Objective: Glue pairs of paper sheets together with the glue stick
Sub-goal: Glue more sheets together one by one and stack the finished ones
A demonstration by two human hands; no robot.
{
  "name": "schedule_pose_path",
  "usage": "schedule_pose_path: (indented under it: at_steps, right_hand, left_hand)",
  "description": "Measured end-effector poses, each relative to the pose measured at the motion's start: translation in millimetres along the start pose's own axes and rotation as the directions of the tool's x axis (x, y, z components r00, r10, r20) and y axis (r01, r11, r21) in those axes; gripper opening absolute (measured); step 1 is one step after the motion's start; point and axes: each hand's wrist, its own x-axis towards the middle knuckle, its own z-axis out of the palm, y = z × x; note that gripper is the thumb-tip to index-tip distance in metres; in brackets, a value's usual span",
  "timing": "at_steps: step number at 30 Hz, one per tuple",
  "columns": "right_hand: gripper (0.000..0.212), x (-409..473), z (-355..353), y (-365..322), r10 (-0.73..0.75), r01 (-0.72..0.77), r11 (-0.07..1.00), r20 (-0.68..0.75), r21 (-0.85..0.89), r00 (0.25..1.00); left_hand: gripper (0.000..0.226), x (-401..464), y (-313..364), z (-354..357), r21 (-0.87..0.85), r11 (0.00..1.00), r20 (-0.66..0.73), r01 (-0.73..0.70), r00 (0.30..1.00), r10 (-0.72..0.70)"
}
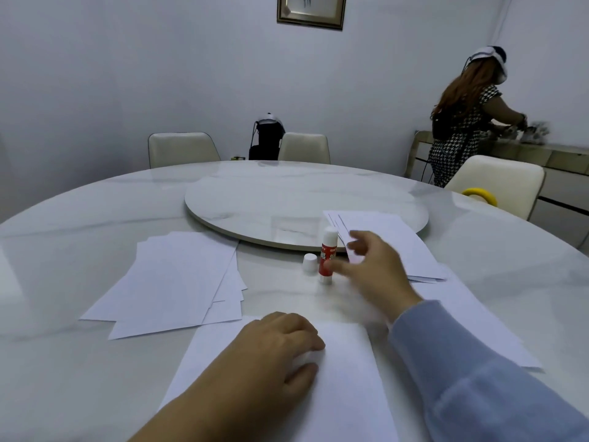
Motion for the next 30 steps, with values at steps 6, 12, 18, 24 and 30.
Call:
schedule_pose_path:
  at_steps: [6, 12, 18, 24, 30]
  right_hand:
    - [0.086, -49.4, -115.0, -7.2, 0.305, 0.059, 0.642, 0.325, -0.765, 0.895]
    - [0.016, -101.8, -126.0, 30.1, -0.047, 0.275, 0.584, 0.307, -0.763, 0.951]
    - [0.033, -107.8, -130.0, 41.3, -0.320, 0.191, 0.725, -0.077, -0.662, 0.944]
    - [0.024, -118.2, -132.3, -1.7, -0.724, 0.471, 0.623, -0.233, -0.625, 0.649]
    - [0.035, -114.6, -122.3, -63.5, -0.360, 0.435, 0.886, -0.355, 0.159, 0.863]
  left_hand:
    - [0.050, -0.8, 1.4, 4.9, 0.042, 0.999, 0.042, 0.033, 0.999, -0.034]
    - [0.047, -1.5, 6.4, 6.1, 0.063, 0.998, 0.020, 0.023, 1.000, -0.024]
    - [0.041, 3.3, 17.5, 13.0, 0.084, 0.996, -0.045, -0.007, 0.999, 0.010]
    - [0.038, 1.1, 20.7, -12.4, -0.291, 0.940, -0.238, 0.179, 0.938, -0.253]
    - [0.089, -13.2, 39.4, -67.3, -0.780, 0.624, -0.210, 0.038, 0.924, -0.318]
